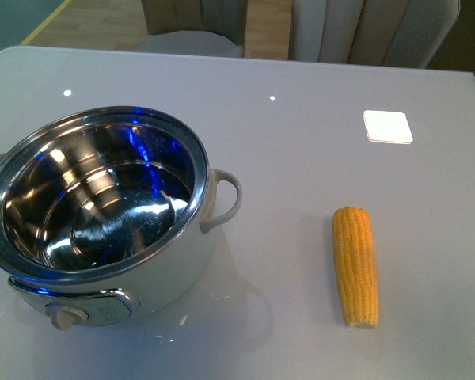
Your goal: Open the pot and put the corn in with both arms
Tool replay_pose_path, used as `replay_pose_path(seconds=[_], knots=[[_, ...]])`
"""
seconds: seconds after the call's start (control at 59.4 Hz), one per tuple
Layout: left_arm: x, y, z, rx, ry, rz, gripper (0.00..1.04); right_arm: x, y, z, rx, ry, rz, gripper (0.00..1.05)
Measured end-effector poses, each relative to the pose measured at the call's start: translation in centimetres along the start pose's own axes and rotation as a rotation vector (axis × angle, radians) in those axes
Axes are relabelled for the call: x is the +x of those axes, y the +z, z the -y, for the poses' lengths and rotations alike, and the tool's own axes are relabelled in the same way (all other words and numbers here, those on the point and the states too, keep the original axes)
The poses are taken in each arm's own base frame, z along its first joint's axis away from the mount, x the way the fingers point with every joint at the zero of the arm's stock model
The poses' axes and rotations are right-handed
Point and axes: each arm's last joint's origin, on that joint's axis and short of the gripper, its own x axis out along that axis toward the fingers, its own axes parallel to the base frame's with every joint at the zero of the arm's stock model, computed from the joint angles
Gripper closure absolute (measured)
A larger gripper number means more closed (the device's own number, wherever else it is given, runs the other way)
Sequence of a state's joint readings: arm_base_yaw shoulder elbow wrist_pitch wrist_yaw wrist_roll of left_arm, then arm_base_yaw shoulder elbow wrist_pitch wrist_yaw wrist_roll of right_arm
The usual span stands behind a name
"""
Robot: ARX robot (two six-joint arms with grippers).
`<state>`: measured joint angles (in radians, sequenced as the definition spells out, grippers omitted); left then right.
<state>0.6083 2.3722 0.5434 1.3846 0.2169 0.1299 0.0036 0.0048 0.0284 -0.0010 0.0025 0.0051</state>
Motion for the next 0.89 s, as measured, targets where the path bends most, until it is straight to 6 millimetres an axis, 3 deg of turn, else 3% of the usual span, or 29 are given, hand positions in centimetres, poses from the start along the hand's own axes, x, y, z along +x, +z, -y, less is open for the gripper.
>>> replay_pose_path(seconds=[0.084,0.168,0.269,0.825,0.893], knots=[[2.5,-0.9,0.2,-0.013,0.001,0.004,0.60,0.0,0.0,0.0,0.000,0.000,0.000,0.09],[6.3,-1.4,0.1,-0.017,-0.005,0.043,0.60,0.0,0.0,0.0,0.000,-0.001,0.002,0.09],[8.1,-1.6,0.2,-0.017,-0.016,0.068,0.60,0.0,0.0,0.0,0.000,0.000,0.000,0.09],[9.5,-2.3,0.2,-0.028,-0.006,0.084,0.60,0.0,0.0,0.0,0.000,0.000,0.001,0.09],[9.4,-2.4,0.3,-0.028,-0.010,0.082,0.50,0.0,0.0,0.0,0.000,0.000,0.001,0.09]])
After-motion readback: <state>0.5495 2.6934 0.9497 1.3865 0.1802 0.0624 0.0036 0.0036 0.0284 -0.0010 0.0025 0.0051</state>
